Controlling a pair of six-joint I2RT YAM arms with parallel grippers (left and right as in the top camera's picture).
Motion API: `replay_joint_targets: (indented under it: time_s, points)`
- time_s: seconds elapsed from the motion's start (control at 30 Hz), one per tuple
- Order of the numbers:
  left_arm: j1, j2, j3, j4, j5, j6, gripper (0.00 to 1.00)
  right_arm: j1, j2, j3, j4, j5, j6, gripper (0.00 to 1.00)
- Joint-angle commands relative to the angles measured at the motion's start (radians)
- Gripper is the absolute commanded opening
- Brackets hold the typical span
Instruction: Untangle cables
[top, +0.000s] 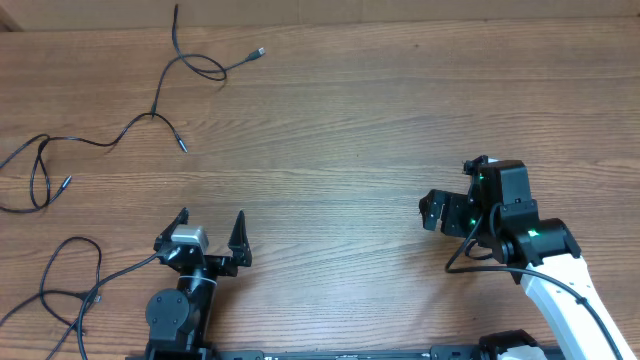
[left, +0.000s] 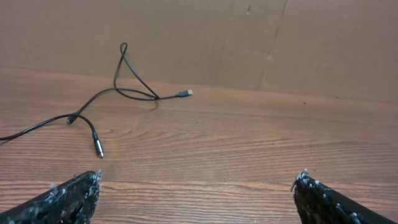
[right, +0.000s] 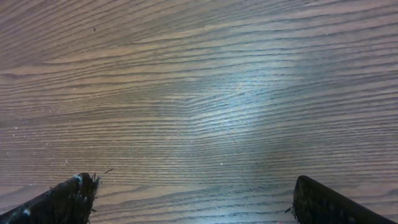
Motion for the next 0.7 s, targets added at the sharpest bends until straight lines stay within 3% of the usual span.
replay_joint_targets:
  time_s: [0.0,0.67]
  points:
    - [0.006,-0.011,-0.004,-0.003,-0.011,-0.003,1.0,-0.004,-0.006,0.007,0.007,0.002,-0.001,1.0]
    - [0.005,-0.011,-0.004,-0.002,-0.011,-0.003,1.0,-0.004,-0.106,0.004,0.098,0.006,-0.001,1.0]
